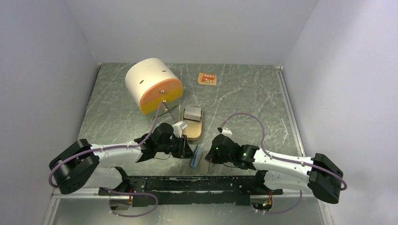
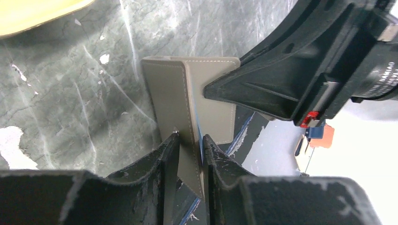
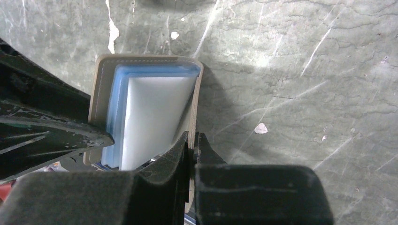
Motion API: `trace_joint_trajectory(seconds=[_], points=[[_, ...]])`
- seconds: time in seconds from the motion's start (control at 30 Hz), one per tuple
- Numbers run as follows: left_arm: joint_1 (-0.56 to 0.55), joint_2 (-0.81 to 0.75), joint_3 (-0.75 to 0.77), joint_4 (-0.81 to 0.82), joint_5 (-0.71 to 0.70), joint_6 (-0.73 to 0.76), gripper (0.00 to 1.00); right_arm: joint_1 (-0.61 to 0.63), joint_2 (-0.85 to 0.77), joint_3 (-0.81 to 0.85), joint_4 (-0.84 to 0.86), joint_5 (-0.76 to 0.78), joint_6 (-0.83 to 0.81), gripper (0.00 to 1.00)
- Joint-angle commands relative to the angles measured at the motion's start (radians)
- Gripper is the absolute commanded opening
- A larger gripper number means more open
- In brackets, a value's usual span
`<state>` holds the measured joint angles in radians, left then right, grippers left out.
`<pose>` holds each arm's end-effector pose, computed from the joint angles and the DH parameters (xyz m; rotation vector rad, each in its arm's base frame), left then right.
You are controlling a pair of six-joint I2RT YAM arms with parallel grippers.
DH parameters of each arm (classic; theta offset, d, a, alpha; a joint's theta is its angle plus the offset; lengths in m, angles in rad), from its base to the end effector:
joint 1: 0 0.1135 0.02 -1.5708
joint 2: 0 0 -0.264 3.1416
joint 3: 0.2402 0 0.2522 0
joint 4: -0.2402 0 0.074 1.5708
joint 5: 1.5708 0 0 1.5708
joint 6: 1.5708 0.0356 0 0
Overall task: Put the credit cards into the card holder
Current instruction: Open the card holder at the center of the board.
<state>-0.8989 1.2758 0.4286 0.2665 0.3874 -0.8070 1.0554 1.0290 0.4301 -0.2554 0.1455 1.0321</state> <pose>0.1388 -0.1961 0.1636 0.3704 2.4268 -1.3078 0.0990 0.1643 0.1688 0.0401 2.5640 0.7355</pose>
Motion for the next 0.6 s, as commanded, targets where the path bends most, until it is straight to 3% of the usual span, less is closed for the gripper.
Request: trace_joint_trajectory(seconds=[0.0,0.27,0.57], points=[[0.005,0.029,-0.002,0.044,0.013,0.021,0.32,-0.003,-0.019,-0.014,0.022,0.013,0.0,0.0],[0.005,0.062,0.014,0.028,-0.001,0.05,0.32,-0.003,-0.029,-0.021,0.03,0.021,-0.011,0.0],[0.005,0.083,-0.028,0.185,0.096,0.032,0.19,-0.013,0.023,-0.077,0.101,0.028,-0.03,0.02]])
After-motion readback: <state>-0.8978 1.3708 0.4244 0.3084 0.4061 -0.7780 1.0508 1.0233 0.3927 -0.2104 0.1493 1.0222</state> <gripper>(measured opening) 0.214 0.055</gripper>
